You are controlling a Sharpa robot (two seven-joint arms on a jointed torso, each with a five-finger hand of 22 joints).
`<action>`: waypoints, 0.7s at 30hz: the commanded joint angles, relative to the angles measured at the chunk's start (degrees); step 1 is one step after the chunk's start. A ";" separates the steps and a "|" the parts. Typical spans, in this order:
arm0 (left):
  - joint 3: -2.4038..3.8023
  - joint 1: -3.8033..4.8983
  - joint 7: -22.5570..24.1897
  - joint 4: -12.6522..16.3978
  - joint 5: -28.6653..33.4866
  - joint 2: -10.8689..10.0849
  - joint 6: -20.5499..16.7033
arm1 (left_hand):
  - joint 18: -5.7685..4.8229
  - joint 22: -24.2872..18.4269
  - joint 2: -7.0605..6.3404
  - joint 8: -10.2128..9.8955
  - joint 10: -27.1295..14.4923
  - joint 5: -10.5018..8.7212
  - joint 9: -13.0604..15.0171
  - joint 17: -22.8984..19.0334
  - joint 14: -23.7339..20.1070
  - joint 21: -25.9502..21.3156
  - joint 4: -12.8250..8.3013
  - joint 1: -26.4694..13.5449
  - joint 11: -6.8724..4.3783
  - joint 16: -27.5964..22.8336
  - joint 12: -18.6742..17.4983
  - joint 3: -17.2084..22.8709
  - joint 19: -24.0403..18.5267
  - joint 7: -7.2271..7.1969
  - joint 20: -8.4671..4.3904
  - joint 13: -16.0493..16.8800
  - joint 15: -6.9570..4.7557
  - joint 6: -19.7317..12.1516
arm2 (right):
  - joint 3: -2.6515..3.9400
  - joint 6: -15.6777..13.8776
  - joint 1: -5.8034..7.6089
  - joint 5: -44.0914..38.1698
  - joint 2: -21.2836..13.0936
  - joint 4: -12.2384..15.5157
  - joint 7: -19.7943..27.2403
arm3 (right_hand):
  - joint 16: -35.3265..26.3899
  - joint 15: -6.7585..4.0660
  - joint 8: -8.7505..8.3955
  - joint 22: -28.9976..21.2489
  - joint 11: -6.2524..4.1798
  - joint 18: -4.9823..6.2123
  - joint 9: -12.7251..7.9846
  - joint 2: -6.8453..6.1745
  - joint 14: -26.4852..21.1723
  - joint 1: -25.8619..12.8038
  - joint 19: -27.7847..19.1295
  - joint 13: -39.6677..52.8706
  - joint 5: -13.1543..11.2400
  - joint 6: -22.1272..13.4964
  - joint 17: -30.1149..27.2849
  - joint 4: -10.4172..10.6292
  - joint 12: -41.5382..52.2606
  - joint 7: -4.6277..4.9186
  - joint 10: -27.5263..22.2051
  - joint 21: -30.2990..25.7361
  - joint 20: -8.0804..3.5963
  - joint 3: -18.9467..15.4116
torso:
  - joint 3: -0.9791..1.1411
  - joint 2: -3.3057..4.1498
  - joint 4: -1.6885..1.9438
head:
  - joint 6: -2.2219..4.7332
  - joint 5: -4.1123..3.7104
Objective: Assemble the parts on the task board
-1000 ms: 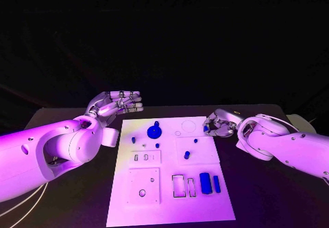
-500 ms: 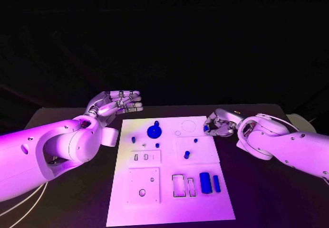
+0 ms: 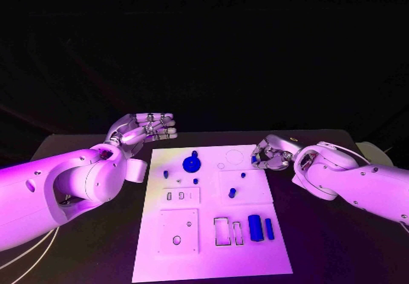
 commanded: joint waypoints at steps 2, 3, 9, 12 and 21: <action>0.03 0.01 0.26 0.02 -0.03 0.06 1.15 | 0.62 -0.10 0.00 -0.33 -0.11 -0.16 -0.07 0.09 -0.32 -0.25 -0.02 0.49 0.43 -0.32 -0.28 0.43 -0.37 0.24 0.19 -0.01 0.15 0.01 | 0.03 -4.03 -0.02 -0.14 -0.42 1.42 -1.39 | 0.33 -0.57 0.39 8.60 -0.61 -0.14 0.27 0.02 5.82 -1.02 0.92 9.83 0.09 0.67 14.57 0.36 0.28 -0.15 1.50 0.35 -0.53 0.15 | -0.04 -0.06 0.01 | -0.04 -0.01; 0.03 0.01 0.26 0.01 -0.03 0.06 1.15 | 0.62 -0.10 0.00 -0.33 -0.11 -0.16 -0.07 0.09 -0.32 -0.25 -0.02 0.49 0.43 -0.32 -0.28 0.43 -0.37 0.24 0.19 -0.01 0.15 0.01 | 0.04 -4.54 -0.01 -0.15 -0.59 1.99 -1.71 | 0.35 -0.62 0.44 8.76 -0.67 -0.19 0.30 0.07 5.83 -1.17 1.05 9.84 0.27 0.76 14.60 0.42 0.29 -0.21 1.51 0.51 -0.57 0.16 | -0.04 -0.08 -0.03 | -0.03 0.06; 0.02 0.01 0.23 -0.07 -0.03 0.16 1.19 | 0.62 -0.11 0.03 -0.38 -0.12 -0.15 -0.07 0.10 -0.33 -0.26 -0.04 0.50 0.43 -0.37 -0.32 0.50 -0.39 0.23 0.19 0.00 0.16 0.00 | 0.14 -6.32 0.40 -1.18 -1.29 6.85 -4.70 | 0.41 -0.84 0.73 9.21 -0.92 -0.31 0.44 0.33 5.87 -1.77 1.38 9.69 1.02 1.19 14.76 0.68 0.10 -0.48 1.39 0.92 -0.78 0.24 | -0.06 -0.09 -0.04 | -0.06 0.20; 0.02 0.00 0.20 -0.19 -0.03 0.33 1.23 | 0.62 -0.11 0.03 -0.38 -0.12 -0.15 -0.07 0.10 -0.33 -0.26 -0.04 0.50 0.43 -0.37 -0.32 0.50 -0.39 0.23 0.19 0.00 0.16 0.00 | 0.15 -6.74 0.58 -2.05 -0.94 9.75 -6.46 | 0.44 -0.89 0.78 9.32 -0.96 -0.34 0.46 0.44 5.89 -2.02 1.47 9.69 1.08 1.23 14.83 0.83 0.10 -0.53 1.39 1.02 -0.83 0.24 | -0.07 -0.13 0.02 | -0.11 0.42; 0.01 -0.02 0.05 -1.10 -0.03 1.36 1.32 | 0.62 -0.11 0.03 -0.38 -0.12 -0.15 -0.07 0.10 -0.33 -0.26 -0.04 0.50 0.43 -0.37 -0.32 0.50 -0.39 0.23 0.19 0.00 0.16 0.00 | -0.21 -6.01 0.41 -5.90 4.65 15.38 -10.60 | 0.49 -0.94 0.78 9.53 -1.01 -0.40 0.47 0.71 5.92 -2.32 1.62 9.64 1.17 1.17 14.96 1.03 0.03 -0.57 1.35 1.21 -0.91 0.33 | -0.13 -0.27 0.11 | -0.81 2.34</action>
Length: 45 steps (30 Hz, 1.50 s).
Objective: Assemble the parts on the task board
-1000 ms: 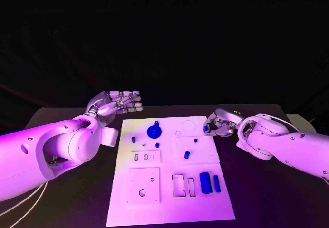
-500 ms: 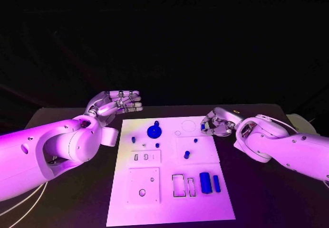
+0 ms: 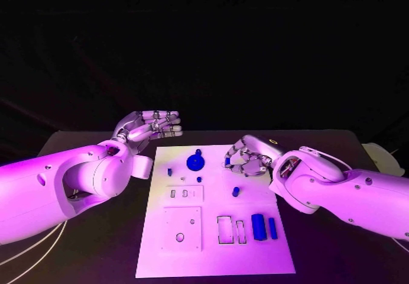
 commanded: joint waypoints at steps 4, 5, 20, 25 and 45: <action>0.02 -0.01 0.12 -0.46 -0.03 0.85 1.26 | 0.62 -0.05 0.03 -0.38 -0.12 -0.15 -0.07 0.05 -0.33 -0.26 0.13 0.50 0.43 -0.37 -0.32 0.33 -0.39 0.23 0.19 0.00 0.16 0.00 | -0.63 0.13 -0.73 -6.02 4.64 1.29 -4.93 | 0.26 -0.46 0.12 9.46 -0.41 -0.39 -0.04 0.54 5.82 -0.42 1.61 9.69 0.32 0.56 14.90 0.38 0.09 -0.12 1.62 0.24 -0.52 0.01 | -0.14 -0.22 0.15 | -0.68 1.43; 0.02 -0.01 0.12 -0.48 -0.03 0.89 1.25 | 0.62 -0.05 0.03 -0.38 -0.12 -0.15 -0.07 0.05 -0.33 -0.26 0.13 0.50 0.43 -0.37 -0.32 0.33 -0.39 0.23 0.19 0.00 0.16 0.00 | -0.67 0.17 -0.88 -6.37 5.10 1.25 -5.10 | 0.26 -0.46 0.12 9.46 -0.42 -0.39 -0.04 0.54 5.82 -0.42 1.61 9.69 0.32 0.56 14.90 0.38 0.09 -0.12 1.62 0.23 -0.52 0.01 | -0.16 -0.22 0.13 | -0.68 1.59; 0.02 -0.01 -0.03 -0.56 -0.03 1.65 1.34 | 0.62 -0.05 0.03 -0.38 -0.12 -0.15 -0.07 0.05 -0.33 -0.26 0.13 0.50 0.43 -0.37 -0.32 0.33 -0.39 0.23 0.19 0.00 0.16 0.00 | -1.28 2.29 -4.43 -9.85 12.56 -3.20 -6.84 | 0.16 -0.51 0.18 9.15 -0.49 -0.29 -0.01 0.77 5.76 -0.39 1.37 9.69 0.43 0.60 14.64 0.35 0.08 -0.21 1.62 -0.10 -0.57 0.19 | -0.06 -0.11 0.06 | -1.37 2.76; 0.02 -0.01 -0.07 -0.53 -0.03 1.72 1.37 | 0.62 -0.05 0.03 -0.38 -0.12 -0.15 -0.07 0.05 -0.33 -0.26 0.13 0.50 0.43 -0.37 -0.32 0.33 -0.39 0.23 0.19 0.00 0.16 0.00 | -1.41 2.68 -5.11 -11.18 13.77 -3.97 -6.87 | 0.18 -0.53 0.18 9.16 -0.49 -0.29 0.00 0.73 5.78 -0.45 1.37 9.65 0.43 0.58 14.70 0.36 0.04 -0.20 1.59 -0.09 -0.58 0.16 | -0.05 -0.10 0.00 | -1.44 3.01; 0.02 -0.01 -0.16 -0.50 -0.03 1.67 1.44 | 0.62 -0.08 0.04 -0.42 -0.06 -0.15 -0.05 0.07 -0.32 -0.26 0.13 0.46 0.41 -0.43 -0.34 0.40 -0.40 0.19 0.20 0.01 0.16 0.03 | -1.64 5.28 -6.08 -14.70 15.27 -5.70 -7.81 | 0.16 -0.55 0.18 9.11 -0.47 -0.27 0.00 0.53 5.76 -0.78 1.33 9.54 0.22 0.48 14.63 0.43 -0.08 -0.17 1.49 -0.16 -0.63 0.03 | -0.10 -0.17 0.05 | -2.20 3.35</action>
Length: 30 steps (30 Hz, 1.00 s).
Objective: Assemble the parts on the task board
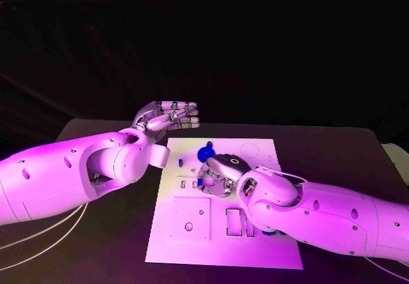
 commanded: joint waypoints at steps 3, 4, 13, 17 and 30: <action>0.03 0.01 0.17 0.12 -0.03 0.01 1.16 | 0.62 -0.09 0.04 -0.19 -0.06 -0.15 -0.05 0.09 -0.32 -0.26 -0.03 0.46 0.41 -0.21 -0.34 0.24 -0.20 0.19 0.00 0.01 0.16 0.03 | -0.09 1.99 -0.15 -2.83 -0.12 -0.18 -1.45 | 0.16 -0.35 0.27 9.13 -0.27 -0.28 0.06 0.48 5.97 -0.27 1.31 9.51 -0.02 0.53 14.65 0.27 -0.08 -0.01 1.28 -0.14 -0.22 -0.16 | 0.00 0.00 -0.02 | -0.10 0.05; 0.03 0.01 0.15 0.12 -0.03 0.00 1.16 | 0.62 -0.09 0.04 -0.19 -0.06 -0.15 -0.05 0.09 -0.32 -0.26 -0.03 0.46 0.41 -0.21 -0.34 0.24 -0.20 0.19 0.00 0.01 0.16 0.03 | -0.09 2.05 -0.15 -2.93 -0.12 -0.17 -1.52 | 0.16 -0.35 0.27 9.13 -0.27 -0.28 0.06 0.48 5.97 -0.27 1.31 9.51 -0.02 0.53 14.65 0.27 -0.08 -0.01 1.28 -0.14 -0.22 -0.16 | 0.00 0.00 -0.02 | -0.10 0.05; 0.03 0.01 0.11 0.13 -0.03 -0.01 1.18 | 0.62 -0.09 0.04 -0.19 -0.06 -0.15 -0.05 0.09 -0.32 -0.26 -0.03 0.46 0.41 -0.21 -0.34 0.24 -0.20 0.19 0.00 0.01 0.16 0.03 | -0.10 2.57 -0.16 -3.33 0.04 -0.02 -1.82 | 0.13 -0.36 0.27 9.11 -0.26 -0.27 0.06 0.31 5.95 -0.43 1.30 9.49 -0.12 0.48 14.57 0.28 -0.11 0.00 1.25 -0.17 -0.24 -0.26 | 0.00 0.02 0.00 | -0.29 0.04; 0.03 0.01 0.10 0.12 -0.03 -0.03 1.16 | 0.62 -0.09 0.04 -0.19 -0.06 -0.15 -0.05 0.09 -0.32 -0.26 -0.03 0.46 0.41 -0.21 -0.34 0.24 -0.20 0.19 0.00 0.01 0.16 0.03 | -0.10 2.89 -0.16 -3.40 0.01 -0.02 -2.02 | 0.13 -0.36 0.27 9.09 -0.26 -0.26 0.06 0.26 5.95 -0.49 1.28 9.47 -0.15 0.46 14.57 0.30 -0.12 0.00 1.24 -0.19 -0.24 -0.29 | -0.01 -0.01 0.00 | -0.30 -0.04; 0.03 0.01 0.04 0.11 -0.03 -0.05 1.12 | 0.62 -0.09 0.04 -0.19 -0.06 -0.15 -0.05 0.09 -0.32 -0.26 -0.03 0.46 0.41 -0.21 -0.34 0.24 -0.20 0.19 0.00 0.01 0.16 0.03 | -0.11 2.75 -0.16 -3.74 -0.05 -0.04 -2.53 | -0.03 -0.10 -0.26 8.71 0.13 -0.14 -0.15 -1.08 5.86 -2.13 0.94 8.78 -0.57 -0.80 14.17 0.82 -0.90 0.50 0.58 -0.72 -0.13 -1.26 | 0.00 -0.01 0.00 | -0.38 -0.01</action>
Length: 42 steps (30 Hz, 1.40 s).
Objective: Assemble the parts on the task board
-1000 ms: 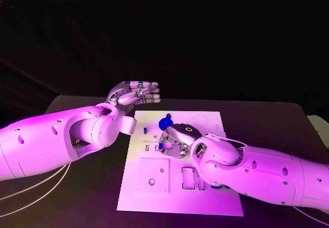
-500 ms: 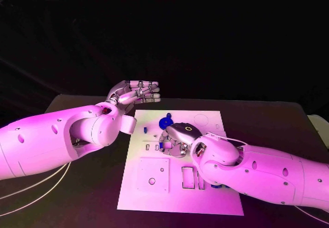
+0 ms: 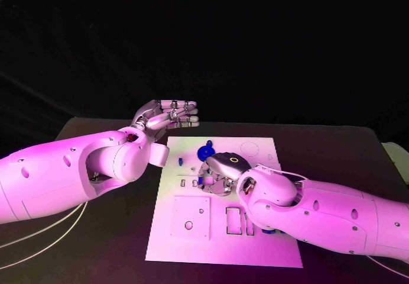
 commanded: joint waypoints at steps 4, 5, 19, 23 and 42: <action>0.03 0.01 0.22 0.07 -0.03 0.05 1.04 | 0.61 -0.09 0.04 -0.19 -0.06 -0.15 -0.05 0.05 -0.33 -0.26 -0.03 0.45 0.41 -0.21 -0.34 0.24 -0.20 0.19 0.00 0.01 0.16 0.03 | -0.18 1.34 -0.20 -0.84 -0.01 -0.13 -1.25 | -0.05 0.03 -0.65 8.58 0.29 -0.11 -0.33 -0.48 5.85 -0.92 0.86 8.67 -0.34 -1.01 14.12 0.07 -0.37 0.20 0.45 -0.53 -0.04 -0.64 | 0.01 -0.03 0.01 | -0.03 -0.03; 0.03 0.01 0.22 0.07 -0.03 0.05 1.04 | 0.61 -0.09 0.04 -0.19 -0.06 -0.15 -0.05 0.05 -0.33 -0.26 -0.03 0.45 0.41 -0.21 -0.34 0.24 -0.20 0.19 0.00 0.01 0.16 0.03 | -0.18 1.28 -0.20 -0.85 0.00 -0.12 -1.24 | -0.06 0.07 -0.70 8.56 0.33 -0.10 -0.35 -0.56 5.84 -1.00 0.84 8.64 -0.38 -1.11 14.11 0.10 -0.41 0.25 0.42 -0.55 -0.01 -0.69 | 0.01 -0.03 0.01 | -0.03 -0.03; 0.03 0.01 0.18 0.05 -0.03 0.00 1.04 | 0.61 -0.12 -0.01 -0.24 -0.05 -0.17 -0.04 0.07 -0.34 -0.27 -0.05 0.41 0.40 -0.28 -0.37 0.29 -0.22 0.18 0.01 0.02 0.17 0.05 | -0.18 0.49 -0.20 -0.87 -0.04 -0.08 -0.98 | -0.20 0.58 -1.46 7.88 0.95 0.12 -0.69 -1.57 5.76 -1.94 0.26 7.56 -0.89 -2.78 13.78 0.45 -1.60 0.95 -0.67 -1.43 0.41 -1.56 | 0.02 -0.02 0.01 | -0.04 -0.11; 0.03 0.01 0.12 0.02 -0.03 -0.03 1.09 | 0.61 -0.12 -0.01 -0.24 -0.05 -0.17 -0.04 0.07 -0.34 -0.27 -0.05 0.41 0.40 -0.28 -0.37 0.29 -0.22 0.18 0.01 0.02 0.17 0.05 | -0.18 -0.21 -0.20 -0.87 -0.16 0.14 -0.66 | -0.29 0.98 -2.03 7.47 1.40 0.25 -0.93 -2.83 5.71 -3.16 -0.10 7.10 -1.32 -4.11 13.58 0.96 -2.11 1.39 -1.19 -1.99 0.77 -2.98 | 0.01 -0.01 0.01 | -0.03 -0.10; 0.00 0.01 -7.90 -1.75 -10.80 -0.19 5.60 | 0.89 2.26 -0.66 1.37 8.29 -0.41 0.90 4.60 13.19 5.90 1.13 -1.92 -3.00 6.42 2.12 -1.64 9.18 -2.75 -3.94 1.18 -4.44 5.35 | 0.50 -10.58 1.02 3.38 -7.78 7.12 4.38 | -0.70 1.72 -2.32 6.61 2.20 0.59 -1.15 -2.55 5.48 -2.32 -0.81 6.40 -1.60 -6.78 12.72 3.23 -2.74 2.19 -2.10 -3.47 1.64 -8.78 | 0.04 -0.56 -0.11 | 0.57 -0.38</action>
